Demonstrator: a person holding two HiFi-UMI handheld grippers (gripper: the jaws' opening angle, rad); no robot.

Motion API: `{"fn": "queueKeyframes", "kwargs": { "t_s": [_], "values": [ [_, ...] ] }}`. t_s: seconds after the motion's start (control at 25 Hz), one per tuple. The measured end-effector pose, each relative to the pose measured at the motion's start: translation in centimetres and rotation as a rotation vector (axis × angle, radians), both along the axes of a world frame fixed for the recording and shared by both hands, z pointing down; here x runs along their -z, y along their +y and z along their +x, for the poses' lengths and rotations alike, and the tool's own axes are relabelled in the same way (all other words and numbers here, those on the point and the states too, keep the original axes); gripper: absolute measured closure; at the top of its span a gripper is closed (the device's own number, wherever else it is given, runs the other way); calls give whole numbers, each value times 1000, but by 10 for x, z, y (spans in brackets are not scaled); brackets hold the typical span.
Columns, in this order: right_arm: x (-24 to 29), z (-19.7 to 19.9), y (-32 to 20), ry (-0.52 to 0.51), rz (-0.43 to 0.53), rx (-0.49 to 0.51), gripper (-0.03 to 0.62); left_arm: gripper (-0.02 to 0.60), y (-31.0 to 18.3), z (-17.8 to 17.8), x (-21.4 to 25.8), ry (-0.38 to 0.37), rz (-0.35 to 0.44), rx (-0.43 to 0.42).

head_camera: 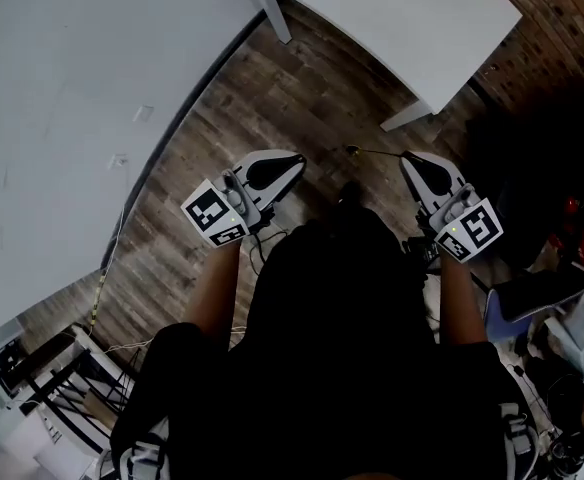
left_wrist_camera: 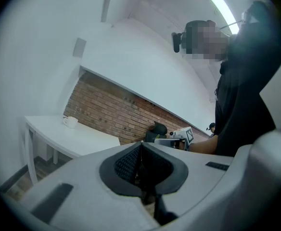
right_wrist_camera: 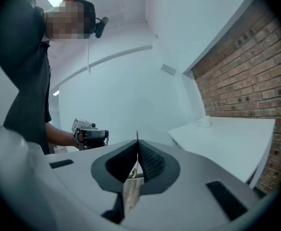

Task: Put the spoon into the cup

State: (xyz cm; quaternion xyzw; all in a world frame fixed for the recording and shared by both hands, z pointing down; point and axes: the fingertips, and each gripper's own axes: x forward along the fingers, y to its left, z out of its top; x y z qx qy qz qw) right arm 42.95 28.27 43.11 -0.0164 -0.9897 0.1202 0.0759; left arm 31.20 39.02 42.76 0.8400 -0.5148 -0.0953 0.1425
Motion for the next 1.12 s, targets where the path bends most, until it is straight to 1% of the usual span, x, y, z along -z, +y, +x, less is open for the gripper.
{"fn": "queueKeyframes", "kwargs": {
  "t_s": [0.08, 0.2, 0.32, 0.4, 0.56, 0.64, 0.8, 0.88, 0.96, 1.04, 1.12],
  "values": [
    [4, -9, -17, -16, -2, 26, 583, 565, -13, -4, 0, -1, -15, 19],
    [3, -24, -43, -27, -8, 51, 583, 565, -31, -15, 1, 36, -16, 54],
    [2, -42, -68, -22, -16, 57, 583, 565, -48, -23, 5, 66, -7, 48],
    [3, -57, -85, -14, -18, 57, 583, 565, -62, -37, 4, 88, -11, 51],
    [0, -93, -117, -10, 0, 40, 583, 565, -92, -85, -11, 93, -31, 54],
    [-2, -111, -135, 8, 7, 29, 583, 565, -107, -107, -15, 100, -16, 56],
    [1, -162, -170, 43, -4, 18, 583, 565, -140, -167, -17, 161, 3, 83],
    [7, -192, -186, 53, -2, 14, 583, 565, -155, -194, -20, 168, -9, 72],
    [14, -219, -203, 62, 17, 2, 583, 565, -168, -216, -22, 150, -22, 42],
    [22, -243, -220, 63, 39, -21, 583, 565, -180, -238, -22, 150, -16, 19],
    [30, -265, -236, 55, 51, -43, 583, 565, -192, -264, -22, 156, -2, 14]
  ]
}}
